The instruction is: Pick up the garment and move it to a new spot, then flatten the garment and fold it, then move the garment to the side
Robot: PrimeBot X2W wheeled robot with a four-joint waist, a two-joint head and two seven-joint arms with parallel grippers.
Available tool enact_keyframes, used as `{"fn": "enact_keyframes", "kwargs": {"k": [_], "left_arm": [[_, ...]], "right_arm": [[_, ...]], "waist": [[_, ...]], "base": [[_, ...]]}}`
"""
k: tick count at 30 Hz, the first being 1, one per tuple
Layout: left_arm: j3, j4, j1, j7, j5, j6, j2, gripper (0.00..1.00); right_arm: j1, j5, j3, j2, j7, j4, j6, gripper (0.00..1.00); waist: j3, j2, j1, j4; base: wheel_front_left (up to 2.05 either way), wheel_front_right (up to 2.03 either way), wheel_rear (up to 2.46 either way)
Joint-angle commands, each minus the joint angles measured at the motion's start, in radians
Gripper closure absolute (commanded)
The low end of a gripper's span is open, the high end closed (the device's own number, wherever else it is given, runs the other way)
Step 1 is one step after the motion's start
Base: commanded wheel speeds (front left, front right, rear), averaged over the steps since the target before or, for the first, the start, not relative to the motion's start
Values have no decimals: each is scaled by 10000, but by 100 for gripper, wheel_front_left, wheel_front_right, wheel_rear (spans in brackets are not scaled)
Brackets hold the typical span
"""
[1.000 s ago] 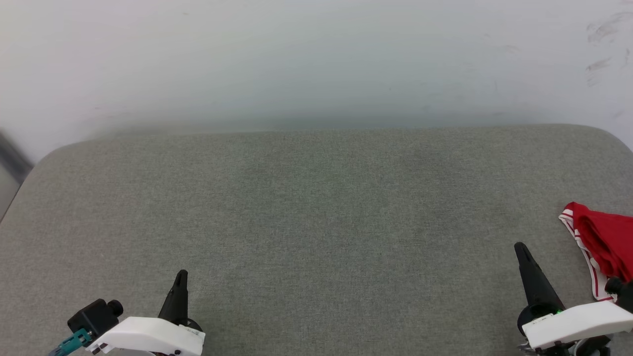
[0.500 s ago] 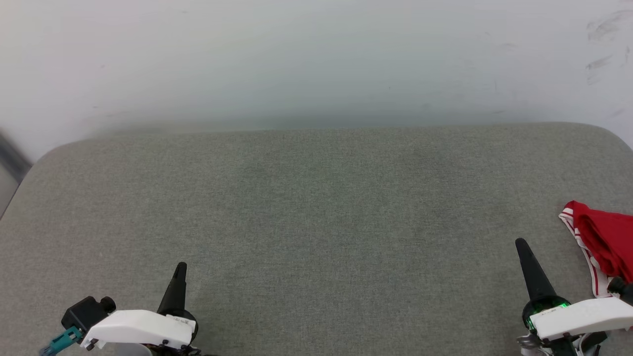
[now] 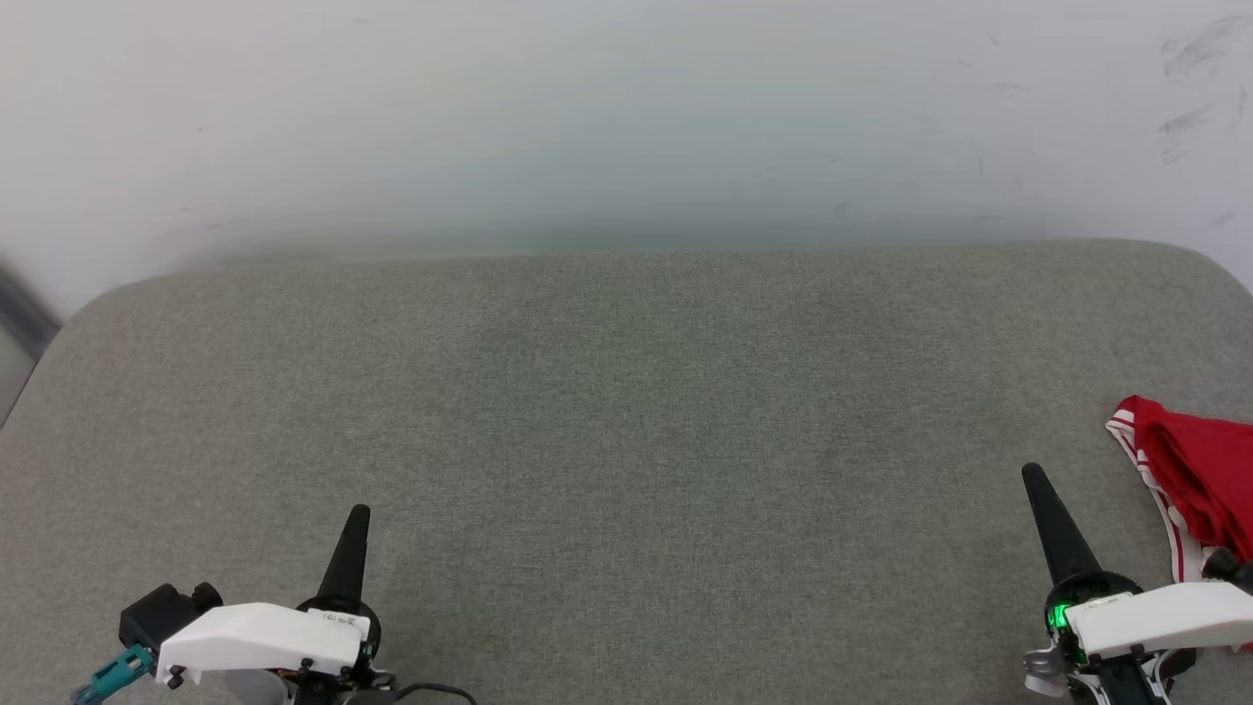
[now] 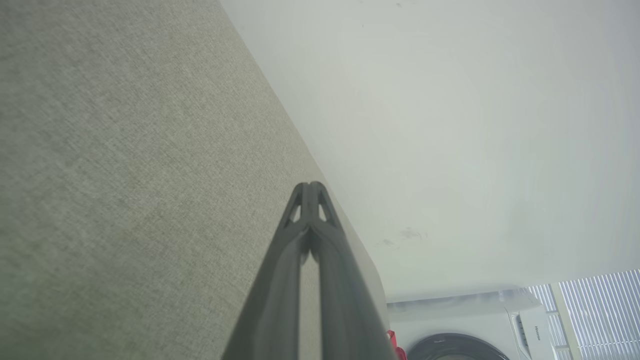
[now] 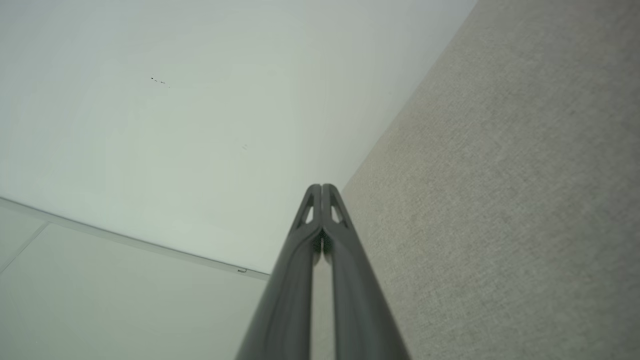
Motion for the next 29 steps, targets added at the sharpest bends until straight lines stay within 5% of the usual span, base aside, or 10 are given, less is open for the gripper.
{"fn": "enact_keyframes", "kwargs": {"k": [1,29], "left_arm": [[109,-30,-244,86,-298,-85,-13,100],[597,160,-566,699,-2481,-487,-259,100]], "right_arm": [[-236,336,-24,-60,35,29,-1,100],[-674,2683,-128,-24,152,726,-1,100]], "waist": [[6,-1,-1,-3],[84,-1,-1,-38]], "base": [[0,0,0],[0,0,0]]}}
